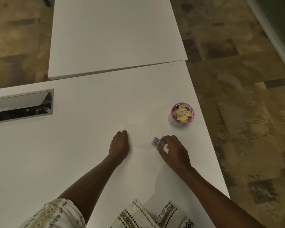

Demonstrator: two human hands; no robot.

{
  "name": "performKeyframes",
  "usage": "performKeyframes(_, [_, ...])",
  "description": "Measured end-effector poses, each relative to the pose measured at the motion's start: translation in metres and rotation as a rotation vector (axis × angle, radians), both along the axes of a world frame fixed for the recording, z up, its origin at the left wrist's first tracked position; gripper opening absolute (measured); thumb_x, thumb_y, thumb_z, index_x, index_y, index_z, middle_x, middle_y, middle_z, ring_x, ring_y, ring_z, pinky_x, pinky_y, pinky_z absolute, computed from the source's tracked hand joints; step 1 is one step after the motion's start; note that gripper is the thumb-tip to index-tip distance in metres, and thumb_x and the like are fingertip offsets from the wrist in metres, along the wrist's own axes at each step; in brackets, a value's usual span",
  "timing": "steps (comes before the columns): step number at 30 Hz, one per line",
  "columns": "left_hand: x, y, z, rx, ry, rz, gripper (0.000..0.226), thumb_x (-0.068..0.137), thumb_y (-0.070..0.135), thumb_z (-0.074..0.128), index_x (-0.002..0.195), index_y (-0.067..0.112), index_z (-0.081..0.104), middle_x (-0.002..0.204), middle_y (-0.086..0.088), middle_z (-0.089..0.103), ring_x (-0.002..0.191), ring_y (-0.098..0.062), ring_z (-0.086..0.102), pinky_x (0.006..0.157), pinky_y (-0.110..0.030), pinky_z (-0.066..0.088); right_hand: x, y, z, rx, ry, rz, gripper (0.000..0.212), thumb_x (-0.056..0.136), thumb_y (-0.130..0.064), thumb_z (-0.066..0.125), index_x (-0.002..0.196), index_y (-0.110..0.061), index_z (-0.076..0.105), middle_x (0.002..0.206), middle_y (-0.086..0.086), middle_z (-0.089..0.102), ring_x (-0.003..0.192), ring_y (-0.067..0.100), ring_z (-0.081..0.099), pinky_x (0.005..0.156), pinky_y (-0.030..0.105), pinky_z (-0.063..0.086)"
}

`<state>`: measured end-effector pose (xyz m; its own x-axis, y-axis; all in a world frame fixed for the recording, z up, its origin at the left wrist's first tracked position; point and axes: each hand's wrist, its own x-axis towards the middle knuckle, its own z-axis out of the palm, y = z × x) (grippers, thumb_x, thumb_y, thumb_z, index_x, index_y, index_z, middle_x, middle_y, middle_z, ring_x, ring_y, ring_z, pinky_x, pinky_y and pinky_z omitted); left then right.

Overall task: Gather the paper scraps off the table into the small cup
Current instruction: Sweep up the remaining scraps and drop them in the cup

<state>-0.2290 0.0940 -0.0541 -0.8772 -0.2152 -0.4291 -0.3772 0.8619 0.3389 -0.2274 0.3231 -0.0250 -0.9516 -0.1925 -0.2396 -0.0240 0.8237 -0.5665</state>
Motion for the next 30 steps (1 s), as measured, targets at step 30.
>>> performKeyframes(30, [-0.07, 0.114, 0.069, 0.404, 0.323, -0.012, 0.02, 0.089, 0.01, 0.055, 0.105, 0.02, 0.061, 0.105, 0.001, 0.061, 0.086, -0.016, 0.056, 0.073, -0.03, 0.046, -0.067, 0.041, 0.029, 0.329, 0.309, -0.078, 0.044, 0.085, -0.03, 0.069, 0.128, -0.018, 0.062, 0.133, 0.01, 0.052, 0.107, 0.031, 0.053, 0.073, 0.037, 0.054])
